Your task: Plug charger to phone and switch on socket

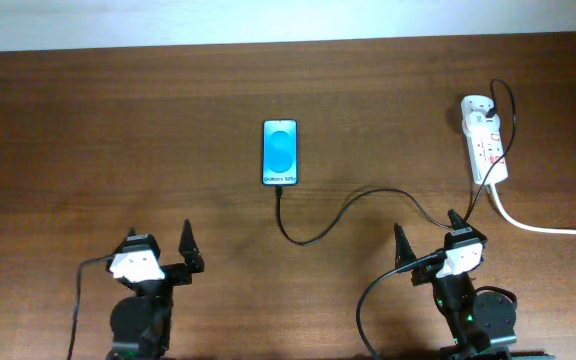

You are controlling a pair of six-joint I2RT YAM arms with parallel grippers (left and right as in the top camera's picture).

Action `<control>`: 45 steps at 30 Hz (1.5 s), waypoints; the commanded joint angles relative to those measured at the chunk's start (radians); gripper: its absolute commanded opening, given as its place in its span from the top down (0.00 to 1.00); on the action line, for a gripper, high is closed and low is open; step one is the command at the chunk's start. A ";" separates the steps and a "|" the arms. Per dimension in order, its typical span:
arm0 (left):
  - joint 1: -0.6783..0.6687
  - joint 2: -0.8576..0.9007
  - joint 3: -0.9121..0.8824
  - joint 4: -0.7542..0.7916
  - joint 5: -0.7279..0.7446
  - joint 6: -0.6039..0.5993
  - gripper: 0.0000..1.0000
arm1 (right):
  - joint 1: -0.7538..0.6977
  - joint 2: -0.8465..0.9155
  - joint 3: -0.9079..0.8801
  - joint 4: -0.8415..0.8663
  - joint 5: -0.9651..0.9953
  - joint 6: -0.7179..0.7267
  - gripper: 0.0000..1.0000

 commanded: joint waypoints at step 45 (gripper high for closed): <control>0.043 -0.151 -0.006 -0.071 0.008 0.068 0.00 | 0.006 -0.008 -0.005 -0.007 0.005 0.003 0.02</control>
